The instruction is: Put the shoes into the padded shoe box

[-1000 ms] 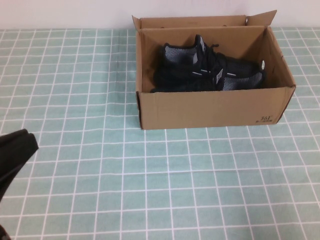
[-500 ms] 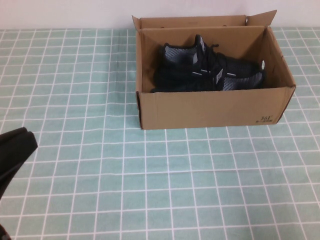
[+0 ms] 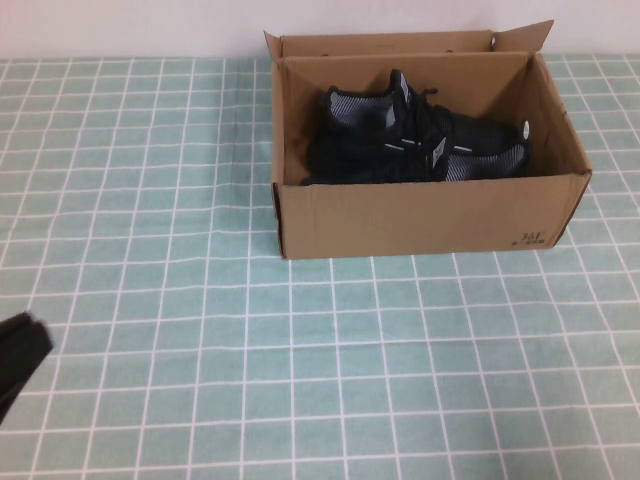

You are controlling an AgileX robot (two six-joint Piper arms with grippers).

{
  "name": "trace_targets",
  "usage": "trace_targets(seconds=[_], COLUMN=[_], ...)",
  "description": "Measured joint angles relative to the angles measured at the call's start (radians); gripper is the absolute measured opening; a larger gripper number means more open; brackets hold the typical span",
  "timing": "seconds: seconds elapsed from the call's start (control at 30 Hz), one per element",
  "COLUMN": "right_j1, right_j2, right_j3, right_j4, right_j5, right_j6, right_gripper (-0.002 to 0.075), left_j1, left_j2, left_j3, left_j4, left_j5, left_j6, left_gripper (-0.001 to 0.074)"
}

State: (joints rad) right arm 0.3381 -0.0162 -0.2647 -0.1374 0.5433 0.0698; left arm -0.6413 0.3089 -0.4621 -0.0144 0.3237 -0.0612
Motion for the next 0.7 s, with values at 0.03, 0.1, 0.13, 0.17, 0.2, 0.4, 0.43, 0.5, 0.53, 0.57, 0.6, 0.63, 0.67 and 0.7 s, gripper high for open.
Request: trace_targets(seconds=[0.03,0.1,0.13,0.17,0.2,0.4,0.43,0.5,0.53,0.57,0.6,0.63,0.67,0.7], right_j1=[0.0,0.0,0.0,0.0,0.0,0.0,0.0,0.0,0.0,0.0,0.0,0.0,0.0,0.0], right_j2=[0.0,0.0,0.0,0.0,0.0,0.0,0.0,0.0,0.0,0.0,0.0,0.0,0.0,0.0], right_j3=[0.0,0.0,0.0,0.0,0.0,0.0,0.0,0.0,0.0,0.0,0.002,0.0,0.0,0.0], right_j4=[0.0,0.0,0.0,0.0,0.0,0.0,0.0,0.0,0.0,0.0,0.0,-0.002,-0.002,-0.002], right_j5=[0.0,0.0,0.0,0.0,0.0,0.0,0.0,0.0,0.0,0.0,0.0,0.0,0.0,0.0], right_j6=[0.0,0.0,0.0,0.0,0.0,0.0,0.0,0.0,0.0,0.0,0.0,0.0,0.0,0.0], right_gripper=[-0.0009,-0.0009,-0.0009,-0.0009,-0.0009,-0.0009,-0.0009,-0.0009,-0.0009,-0.0011,-0.0009,-0.0011,-0.0011,-0.0009], left_j1=[0.027,0.08,0.11,0.14,0.162,0.307,0.333,0.376,0.397,0.417,0.435,0.451,0.462,0.466], left_j2=[-0.023,-0.067,-0.093,-0.121,-0.145,-0.298,-0.31,-0.318,-0.318,-0.318,-0.319,-0.319,-0.32,-0.32], left_j3=[0.023,0.077,0.11,0.143,0.171,0.324,0.342,0.366,0.379,0.392,0.402,0.414,0.425,0.434], left_j4=[-0.012,-0.039,-0.049,-0.052,-0.058,-0.064,-0.064,-0.064,-0.064,-0.064,-0.064,-0.064,-0.062,-0.059], left_j5=[-0.006,-0.024,-0.039,-0.051,-0.064,-0.074,-0.064,-0.049,-0.041,-0.036,-0.029,-0.018,-0.003,0.017], left_j6=[0.002,0.006,0.006,0.006,0.006,0.008,0.008,0.008,0.008,0.008,0.008,0.008,0.008,0.008], left_gripper=[-0.0001,-0.0001,-0.0001,-0.0001,-0.0001,-0.0001,-0.0001,-0.0001,-0.0001,-0.0001,-0.0001,-0.0001,-0.0001,-0.0001])
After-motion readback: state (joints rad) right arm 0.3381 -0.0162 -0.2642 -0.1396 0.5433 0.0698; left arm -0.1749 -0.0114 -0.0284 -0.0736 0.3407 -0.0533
